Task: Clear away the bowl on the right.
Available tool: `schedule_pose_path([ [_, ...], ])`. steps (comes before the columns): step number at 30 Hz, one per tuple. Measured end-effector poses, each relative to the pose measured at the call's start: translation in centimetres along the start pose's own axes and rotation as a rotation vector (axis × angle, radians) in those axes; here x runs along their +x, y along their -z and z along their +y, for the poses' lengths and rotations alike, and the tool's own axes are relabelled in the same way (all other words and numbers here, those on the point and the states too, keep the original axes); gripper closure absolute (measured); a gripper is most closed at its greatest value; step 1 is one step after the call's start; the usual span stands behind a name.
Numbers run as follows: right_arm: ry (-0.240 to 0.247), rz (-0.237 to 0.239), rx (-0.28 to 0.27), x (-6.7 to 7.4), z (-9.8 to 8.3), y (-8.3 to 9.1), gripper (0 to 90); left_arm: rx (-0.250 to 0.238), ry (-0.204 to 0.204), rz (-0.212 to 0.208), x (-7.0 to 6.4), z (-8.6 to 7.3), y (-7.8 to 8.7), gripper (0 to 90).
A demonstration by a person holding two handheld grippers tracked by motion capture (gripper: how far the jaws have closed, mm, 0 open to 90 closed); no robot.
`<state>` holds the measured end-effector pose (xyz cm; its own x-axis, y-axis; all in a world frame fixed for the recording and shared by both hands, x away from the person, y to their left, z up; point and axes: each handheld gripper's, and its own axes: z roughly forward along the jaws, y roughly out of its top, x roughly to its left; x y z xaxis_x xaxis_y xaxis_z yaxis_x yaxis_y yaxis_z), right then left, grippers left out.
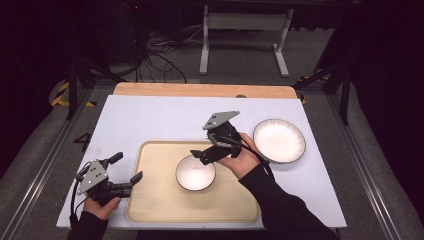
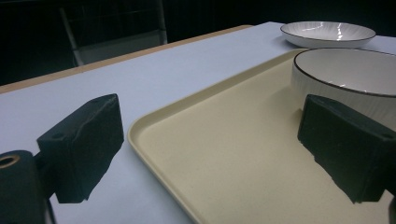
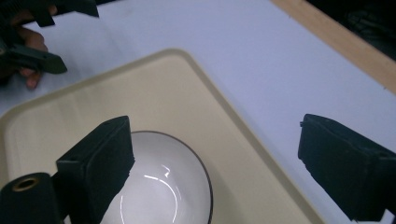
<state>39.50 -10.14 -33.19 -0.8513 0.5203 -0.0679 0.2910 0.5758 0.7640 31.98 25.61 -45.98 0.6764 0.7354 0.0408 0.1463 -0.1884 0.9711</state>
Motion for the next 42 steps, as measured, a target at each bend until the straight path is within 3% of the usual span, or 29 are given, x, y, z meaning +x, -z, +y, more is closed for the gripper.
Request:
schedule_pose_path([
  [2,0.015,-0.004,-0.065,0.2,-0.2,0.6,11.7,-0.002,0.001,0.001,0.0,0.0,0.0,7.6],
  [13,0.08,-0.041,-0.239,0.8,-1.3,2.2,14.0,-0.001,0.001,0.001,0.0,0.0,0.0,7.6],
  [17,0.1,-0.046,-0.28,0.9,-2.1,2.7,13.2,-0.001,0.001,0.001,0.0,0.0,0.0,7.6],
  [32,0.106,-0.118,-0.323,-0.3,-6.2,6.2,9.9,0.0,0.003,0.006,-0.1,0.0,0.0,7.5],
  [42,0.059,-0.159,-0.355,-1.8,-9.2,8.6,7.1,0.005,0.002,0.005,0.0,0.0,0.0,7.5],
])
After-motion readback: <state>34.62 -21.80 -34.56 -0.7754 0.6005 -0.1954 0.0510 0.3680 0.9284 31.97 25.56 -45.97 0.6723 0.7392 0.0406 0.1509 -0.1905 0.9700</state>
